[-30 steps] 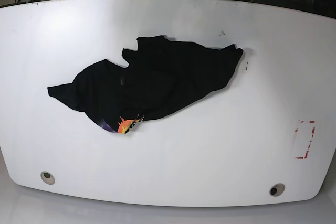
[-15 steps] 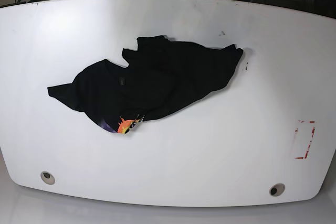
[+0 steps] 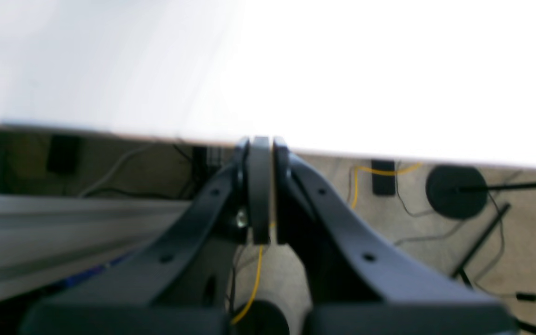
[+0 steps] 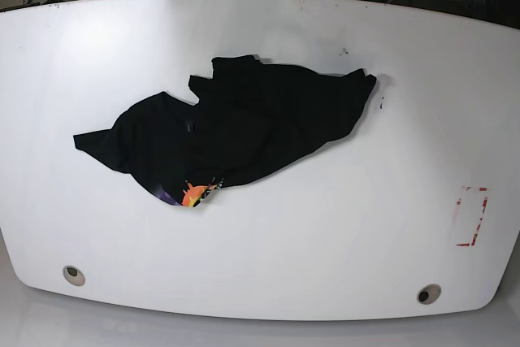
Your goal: Layout the t-shirt on the table in an organized manner, then fold the t-shirt properly
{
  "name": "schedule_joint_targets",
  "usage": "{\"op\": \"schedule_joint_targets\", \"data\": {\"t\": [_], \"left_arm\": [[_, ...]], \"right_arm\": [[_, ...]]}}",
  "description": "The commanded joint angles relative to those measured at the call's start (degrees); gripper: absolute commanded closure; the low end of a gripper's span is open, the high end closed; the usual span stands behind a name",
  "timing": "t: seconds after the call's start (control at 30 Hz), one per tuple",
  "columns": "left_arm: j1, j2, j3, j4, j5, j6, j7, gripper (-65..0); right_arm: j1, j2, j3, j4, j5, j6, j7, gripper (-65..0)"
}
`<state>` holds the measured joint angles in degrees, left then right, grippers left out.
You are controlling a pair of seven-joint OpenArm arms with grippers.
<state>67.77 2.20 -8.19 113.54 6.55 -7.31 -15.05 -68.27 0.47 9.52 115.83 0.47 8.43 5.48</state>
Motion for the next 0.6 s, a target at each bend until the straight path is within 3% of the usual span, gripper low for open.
{"op": "schedule_joint_targets", "data": {"t": [0.0,0.57], "left_arm": [[1.29,-0.04,-0.03,1.15,-0.35,0.23,-1.52,-28.9],[-2.67,-0.22,-0.12,0.88,-0.35,0.23,-1.44,-29.0]], "right_arm": [[-1.14,0.10,0.11,1.22,0.54,-0.03,2.13,-1.3],[1.24,0.01,0.02,1.14,0.54,-0.12,3.10,-1.3]]}}
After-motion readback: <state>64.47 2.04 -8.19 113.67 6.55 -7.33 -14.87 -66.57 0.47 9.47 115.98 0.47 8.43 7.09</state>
